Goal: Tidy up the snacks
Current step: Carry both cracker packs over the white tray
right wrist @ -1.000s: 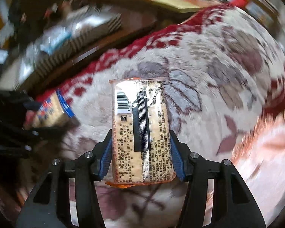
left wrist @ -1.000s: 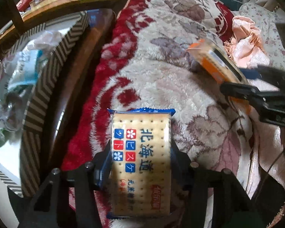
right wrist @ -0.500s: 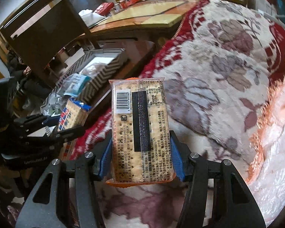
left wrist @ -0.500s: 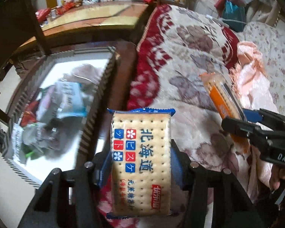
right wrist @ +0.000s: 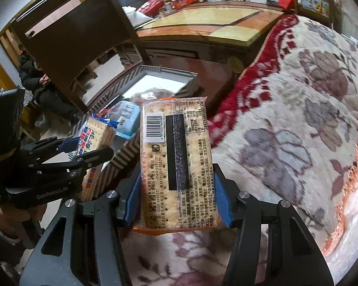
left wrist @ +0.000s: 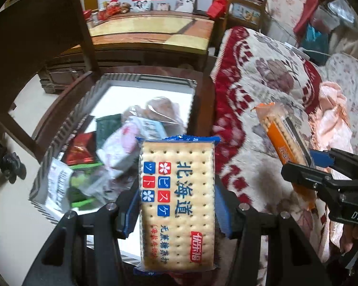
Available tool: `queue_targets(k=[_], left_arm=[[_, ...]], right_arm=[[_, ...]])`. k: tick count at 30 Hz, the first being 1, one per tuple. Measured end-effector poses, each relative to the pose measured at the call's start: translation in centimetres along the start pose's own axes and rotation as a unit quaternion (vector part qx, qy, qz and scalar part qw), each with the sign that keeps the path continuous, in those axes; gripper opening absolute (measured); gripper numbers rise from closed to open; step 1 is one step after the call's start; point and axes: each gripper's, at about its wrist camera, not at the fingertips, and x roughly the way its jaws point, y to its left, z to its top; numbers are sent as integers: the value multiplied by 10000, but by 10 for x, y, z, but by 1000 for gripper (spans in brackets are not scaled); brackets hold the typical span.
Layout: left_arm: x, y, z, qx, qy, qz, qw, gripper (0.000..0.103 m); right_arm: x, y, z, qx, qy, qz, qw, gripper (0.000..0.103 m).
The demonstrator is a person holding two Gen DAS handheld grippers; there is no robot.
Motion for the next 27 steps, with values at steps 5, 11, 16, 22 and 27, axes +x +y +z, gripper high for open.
queue_targets(k=[5, 11, 16, 22, 27], left_arm=[[-2, 25, 8, -142, -74, 141, 9998, 57], [-4, 59, 18, -359, -152, 325, 9987, 57], [1, 85, 23, -523, -136, 484, 9974, 57], [12, 119, 33, -831, -88, 586, 9948, 57], [29, 133, 39, -1002, 65, 561, 9934, 57]], right_arm=[[16, 23, 18, -199, 95, 133, 9997, 54], [40, 48, 40, -430, 241, 237, 9985, 54], [60, 70, 55, -607, 350, 333, 9970, 54], [85, 86, 71, -738, 508, 370, 9953, 54], [106, 91, 82, -762, 647, 331, 9944, 54]])
